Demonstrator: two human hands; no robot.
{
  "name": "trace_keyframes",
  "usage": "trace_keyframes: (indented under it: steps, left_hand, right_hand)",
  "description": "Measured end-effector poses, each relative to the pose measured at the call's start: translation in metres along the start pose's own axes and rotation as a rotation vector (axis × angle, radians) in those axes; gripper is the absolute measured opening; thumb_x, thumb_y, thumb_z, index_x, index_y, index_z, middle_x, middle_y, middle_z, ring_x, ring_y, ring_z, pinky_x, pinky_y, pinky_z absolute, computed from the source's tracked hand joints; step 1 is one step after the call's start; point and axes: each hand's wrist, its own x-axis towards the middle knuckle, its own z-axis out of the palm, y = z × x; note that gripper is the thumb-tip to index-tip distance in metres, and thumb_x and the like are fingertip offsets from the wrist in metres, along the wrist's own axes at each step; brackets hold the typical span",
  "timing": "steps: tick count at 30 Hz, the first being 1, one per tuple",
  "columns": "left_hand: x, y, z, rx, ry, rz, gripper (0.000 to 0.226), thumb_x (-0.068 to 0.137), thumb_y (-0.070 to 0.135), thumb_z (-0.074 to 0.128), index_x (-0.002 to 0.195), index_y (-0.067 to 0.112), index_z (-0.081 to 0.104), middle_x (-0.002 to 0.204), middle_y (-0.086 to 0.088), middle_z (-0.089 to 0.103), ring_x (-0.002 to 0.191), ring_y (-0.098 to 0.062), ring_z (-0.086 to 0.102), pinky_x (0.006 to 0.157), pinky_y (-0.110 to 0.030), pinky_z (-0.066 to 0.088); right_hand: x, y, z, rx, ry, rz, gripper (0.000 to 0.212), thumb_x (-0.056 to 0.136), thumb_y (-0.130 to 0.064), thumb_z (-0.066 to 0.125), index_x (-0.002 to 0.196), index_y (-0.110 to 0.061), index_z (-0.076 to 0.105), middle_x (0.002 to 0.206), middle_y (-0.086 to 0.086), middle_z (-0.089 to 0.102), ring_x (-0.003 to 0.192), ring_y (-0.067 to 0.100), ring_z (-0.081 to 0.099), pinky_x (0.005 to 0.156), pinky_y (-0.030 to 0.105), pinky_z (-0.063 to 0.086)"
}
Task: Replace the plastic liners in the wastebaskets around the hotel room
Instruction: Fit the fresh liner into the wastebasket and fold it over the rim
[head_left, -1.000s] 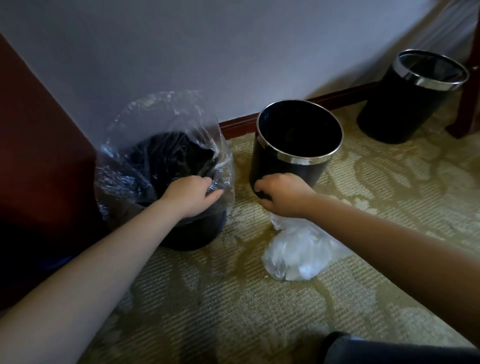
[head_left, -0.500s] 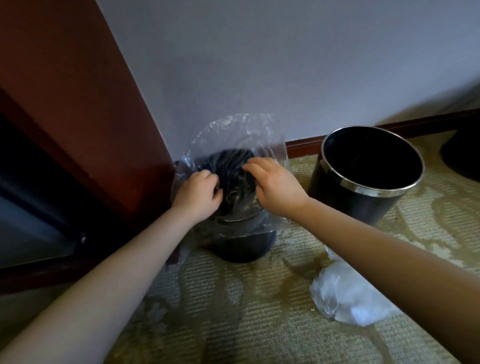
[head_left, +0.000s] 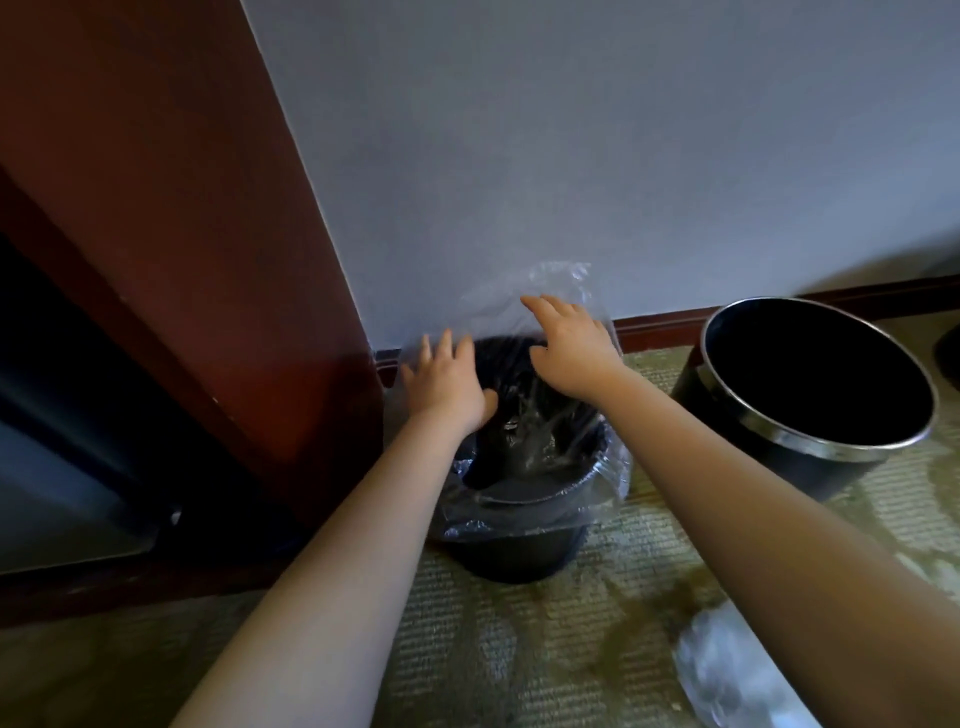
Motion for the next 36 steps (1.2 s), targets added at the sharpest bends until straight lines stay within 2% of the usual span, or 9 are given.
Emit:
trace_keyframes:
  steps: [5, 9, 15, 19, 24, 29, 33, 34, 36]
  left_hand:
    - [0.019, -0.019, 0.007, -0.158, -0.078, -0.018, 0.079, 0.088, 0.041, 0.060, 0.150, 0.020, 0.017, 0.156, -0.005, 0.023, 0.140, -0.030, 0.028, 0.106, -0.046, 0.034]
    - [0.025, -0.034, 0.013, -0.237, -0.104, 0.016, 0.079, 0.087, 0.039, 0.061, 0.151, 0.025, 0.017, 0.151, -0.007, 0.034, 0.134, -0.029, 0.038, 0.101, -0.037, 0.038]
    - [0.030, -0.035, 0.016, -0.189, -0.051, -0.007, 0.073, 0.087, 0.043, 0.059, 0.149, 0.028, 0.023, 0.143, -0.008, 0.046, 0.128, -0.029, 0.046, 0.094, -0.035, 0.042]
    - [0.029, -0.035, 0.016, -0.218, -0.018, 0.005, 0.061, 0.086, 0.042, 0.062, 0.139, 0.026, 0.037, 0.131, -0.008, 0.055, 0.120, -0.029, 0.052, 0.090, -0.036, 0.045]
    - [0.029, -0.041, 0.021, -0.218, -0.024, -0.048, 0.055, 0.084, 0.046, 0.061, 0.127, 0.017, 0.041, 0.114, -0.009, 0.061, 0.104, -0.031, 0.057, 0.073, -0.033, 0.043]
    - [0.025, -0.040, 0.022, -0.175, -0.029, -0.086, 0.058, 0.086, 0.049, 0.056, 0.127, 0.011, 0.041, 0.111, -0.007, 0.057, 0.098, -0.027, 0.056, 0.071, -0.033, 0.043]
    - [0.019, -0.032, 0.023, 0.123, 0.144, 0.011, 0.065, 0.085, 0.047, 0.057, 0.135, 0.014, 0.034, 0.139, -0.011, 0.038, 0.125, -0.032, 0.040, 0.094, -0.043, 0.039]
    - [0.017, -0.027, 0.022, 0.161, 0.220, 0.067, 0.061, 0.085, 0.044, 0.057, 0.135, 0.014, 0.036, 0.143, -0.011, 0.034, 0.129, -0.032, 0.035, 0.098, -0.044, 0.035]
    - [0.014, -0.008, 0.018, 0.124, 0.306, 0.175, 0.048, 0.087, 0.039, 0.055, 0.127, 0.012, 0.047, 0.140, -0.011, 0.037, 0.128, -0.032, 0.035, 0.100, -0.044, 0.034]
  right_hand:
    - [0.030, 0.010, 0.020, 0.218, -0.142, 0.106, 0.075, 0.092, -0.032, 0.061, 0.154, -0.023, 0.019, 0.157, 0.009, 0.028, 0.140, 0.031, 0.034, 0.111, 0.046, 0.035]
    - [0.036, 0.023, 0.030, 0.263, -0.229, 0.135, 0.081, 0.091, -0.039, 0.063, 0.155, -0.023, 0.017, 0.157, 0.005, 0.031, 0.139, 0.027, 0.038, 0.109, 0.036, 0.035]
    - [0.044, 0.038, 0.024, 0.113, -0.112, 0.089, 0.065, 0.089, -0.049, 0.062, 0.143, -0.019, 0.044, 0.136, 0.010, 0.056, 0.123, 0.030, 0.052, 0.100, 0.037, 0.042]
    - [0.055, 0.031, 0.020, -0.019, -0.095, -0.028, 0.054, 0.090, -0.057, 0.055, 0.134, -0.025, 0.055, 0.130, 0.013, 0.053, 0.124, 0.031, 0.045, 0.103, 0.039, 0.036]
    - [0.055, 0.038, 0.023, 0.651, -0.365, 0.336, 0.067, 0.094, -0.064, 0.039, 0.144, -0.020, 0.045, 0.149, 0.010, 0.042, 0.135, 0.031, 0.041, 0.113, 0.044, 0.029]
    - [0.025, 0.075, 0.039, 1.000, -0.324, 0.646, 0.090, 0.083, -0.079, 0.039, 0.146, -0.015, 0.041, 0.153, 0.013, 0.036, 0.136, 0.036, 0.039, 0.115, 0.053, 0.027]
    - [0.000, 0.085, 0.053, 1.051, -0.319, 0.761, 0.125, 0.054, -0.093, 0.053, 0.146, -0.011, 0.038, 0.150, 0.018, 0.039, 0.132, 0.041, 0.043, 0.112, 0.058, 0.032]
    - [-0.002, 0.083, 0.052, 1.028, -0.304, 0.775, 0.118, 0.059, -0.090, 0.053, 0.144, -0.009, 0.041, 0.148, 0.017, 0.043, 0.130, 0.040, 0.045, 0.111, 0.057, 0.033]
    - [-0.003, 0.078, 0.044, 0.934, -0.202, 0.737, 0.078, 0.089, -0.070, 0.043, 0.133, -0.007, 0.051, 0.133, 0.016, 0.054, 0.123, 0.036, 0.051, 0.109, 0.051, 0.037]
